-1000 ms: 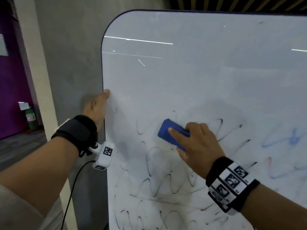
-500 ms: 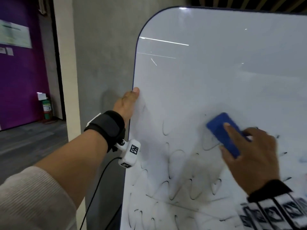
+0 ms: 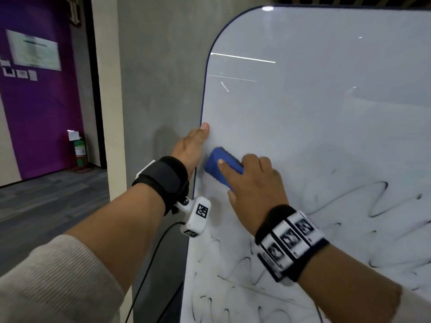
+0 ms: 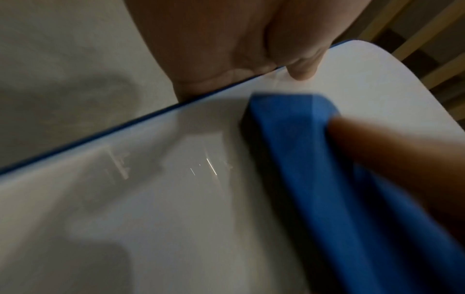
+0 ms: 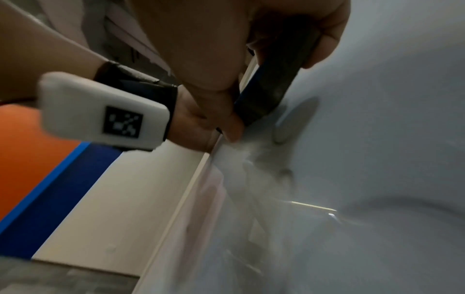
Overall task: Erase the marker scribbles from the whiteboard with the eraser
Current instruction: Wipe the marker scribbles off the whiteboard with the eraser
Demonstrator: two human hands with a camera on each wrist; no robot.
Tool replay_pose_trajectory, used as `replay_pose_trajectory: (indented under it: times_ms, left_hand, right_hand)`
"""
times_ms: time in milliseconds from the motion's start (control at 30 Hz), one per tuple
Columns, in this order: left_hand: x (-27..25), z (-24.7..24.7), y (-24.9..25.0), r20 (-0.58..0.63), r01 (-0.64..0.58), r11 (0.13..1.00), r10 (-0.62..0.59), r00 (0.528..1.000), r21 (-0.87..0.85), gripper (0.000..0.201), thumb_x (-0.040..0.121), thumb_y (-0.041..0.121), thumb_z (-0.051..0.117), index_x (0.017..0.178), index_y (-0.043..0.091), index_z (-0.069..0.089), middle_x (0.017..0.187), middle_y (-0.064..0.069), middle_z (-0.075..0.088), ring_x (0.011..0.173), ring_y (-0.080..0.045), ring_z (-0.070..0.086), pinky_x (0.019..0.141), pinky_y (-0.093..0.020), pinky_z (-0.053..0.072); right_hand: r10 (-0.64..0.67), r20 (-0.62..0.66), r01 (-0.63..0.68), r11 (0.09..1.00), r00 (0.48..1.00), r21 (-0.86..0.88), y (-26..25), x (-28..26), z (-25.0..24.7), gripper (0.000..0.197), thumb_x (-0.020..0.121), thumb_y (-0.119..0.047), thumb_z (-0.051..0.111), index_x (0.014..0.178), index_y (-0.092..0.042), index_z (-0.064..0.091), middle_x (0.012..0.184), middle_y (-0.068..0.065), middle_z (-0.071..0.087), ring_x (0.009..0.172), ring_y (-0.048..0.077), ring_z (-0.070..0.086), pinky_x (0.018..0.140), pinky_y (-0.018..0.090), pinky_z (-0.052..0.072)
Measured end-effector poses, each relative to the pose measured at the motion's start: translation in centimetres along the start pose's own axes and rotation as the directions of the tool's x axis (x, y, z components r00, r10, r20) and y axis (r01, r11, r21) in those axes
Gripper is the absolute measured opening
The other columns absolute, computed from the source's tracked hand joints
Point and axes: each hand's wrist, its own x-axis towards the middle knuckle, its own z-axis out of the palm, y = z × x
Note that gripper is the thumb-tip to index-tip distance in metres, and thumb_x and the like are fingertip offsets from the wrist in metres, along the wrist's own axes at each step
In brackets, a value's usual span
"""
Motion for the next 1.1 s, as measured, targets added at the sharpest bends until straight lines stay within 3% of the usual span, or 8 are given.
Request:
replay_pose_trajectory:
  times_ms: [100, 233, 367, 467, 600, 800, 1033, 1100]
  left_hand:
    - [0.0, 0.0, -0.3, 0.020, -0.017, 1.000, 0.017, 1.000, 0.010, 0.095, 0.072, 0.080, 0.051, 0.142, 0.015, 0.055, 0.144, -0.003, 0.057, 0.134, -0.016, 0.052, 0.120, -0.040, 0.033]
    - [-0.6, 0.2, 0.6, 0.011, -0.024, 0.999, 0.023, 1.000, 0.049, 0.062, 0.101, 0.056, 0.046, 0.145, 0.012, 0.050, 0.141, 0.005, 0.051, 0.129, -0.008, 0.046, 0.118, -0.029, 0.029]
    - [-0.3, 0.1, 0.1, 0.021, 0.016, 0.999, -0.017, 1.000, 0.043, 0.086, 0.080, 0.076, 0.050, 0.141, 0.016, 0.055, 0.141, -0.004, 0.058, 0.129, -0.020, 0.055, 0.117, -0.043, 0.037]
    - [-0.1, 0.2, -0.3, 0.004, -0.015, 0.997, 0.014, 1.000, 0.073, 0.084, 0.082, 0.076, 0.048, 0.139, 0.015, 0.058, 0.140, -0.003, 0.060, 0.130, -0.018, 0.055, 0.118, -0.041, 0.036]
    - [0.3, -0.2, -0.6, -0.027, -0.049, 0.990, 0.053, 0.998, 0.132, 0.059, 0.103, 0.054, 0.042, 0.143, 0.011, 0.052, 0.142, -0.004, 0.054, 0.131, -0.014, 0.048, 0.116, -0.031, 0.031]
    - [0.5, 0.1, -0.8, -0.021, -0.032, 0.988, 0.036, 0.999, 0.151, 0.080, 0.088, 0.077, 0.043, 0.136, 0.016, 0.059, 0.133, 0.001, 0.061, 0.125, -0.021, 0.057, 0.114, -0.043, 0.039]
    - [0.4, 0.3, -1.0, -0.063, -0.060, 0.994, 0.065, 0.996, 0.090, 0.096, 0.078, 0.083, 0.046, 0.148, 0.017, 0.049, 0.149, 0.000, 0.051, 0.137, -0.017, 0.048, 0.120, -0.041, 0.032]
    - [0.5, 0.4, -0.8, -0.058, -0.073, 0.988, 0.082, 0.995, 0.134, 0.085, 0.088, 0.075, 0.043, 0.147, 0.015, 0.050, 0.146, 0.002, 0.051, 0.134, -0.015, 0.048, 0.121, -0.039, 0.031]
  right_hand:
    - [-0.013, 0.063, 0.013, 1.000, 0.998, -0.004, 2.0, -4.8, 0.2, 0.069, 0.063, -0.022, 0.083, 0.128, -0.021, 0.060, 0.095, 0.010, 0.048, 0.080, 0.032, 0.045, 0.054, 0.038, 0.047]
    - [-0.024, -0.006, 0.024, 0.999, 1.000, -0.023, 1.1, -1.7, 0.0, 0.064, 0.062, -0.018, 0.082, 0.124, -0.020, 0.063, 0.091, 0.012, 0.050, 0.078, 0.033, 0.047, 0.052, 0.038, 0.047]
    - [-0.013, -0.025, 0.012, 0.999, 1.000, -0.030, -0.7, 2.3, -0.1, 0.068, 0.064, -0.021, 0.082, 0.129, -0.021, 0.060, 0.094, 0.014, 0.051, 0.081, 0.035, 0.048, 0.054, 0.040, 0.047]
    - [0.024, 0.040, -0.024, 1.000, 0.999, 0.018, 1.6, -2.7, 0.6, 0.069, 0.067, -0.024, 0.082, 0.131, -0.020, 0.057, 0.099, 0.013, 0.051, 0.083, 0.034, 0.047, 0.057, 0.042, 0.049]
    - [0.034, 0.156, -0.028, 0.999, 0.987, -0.043, 4.7, -12.0, 0.8, 0.072, 0.063, -0.026, 0.087, 0.129, -0.022, 0.059, 0.099, 0.009, 0.048, 0.078, 0.030, 0.046, 0.055, 0.041, 0.049]
    - [0.123, -0.119, -0.129, 0.991, 0.985, -0.041, 6.3, -3.0, -2.8, 0.062, 0.072, -0.029, 0.077, 0.131, -0.020, 0.061, 0.104, 0.015, 0.053, 0.087, 0.037, 0.047, 0.060, 0.044, 0.050]
    - [-0.114, 0.208, 0.126, 0.991, 0.971, -0.049, 4.8, -11.0, 1.5, 0.078, 0.053, -0.016, 0.081, 0.127, -0.028, 0.058, 0.102, 0.007, 0.052, 0.082, 0.029, 0.045, 0.061, 0.039, 0.042]
    - [-0.091, 0.133, 0.099, 0.994, 0.987, -0.056, 5.2, -8.2, 0.4, 0.071, 0.057, -0.018, 0.080, 0.125, -0.030, 0.061, 0.101, 0.007, 0.054, 0.084, 0.030, 0.047, 0.063, 0.039, 0.042]
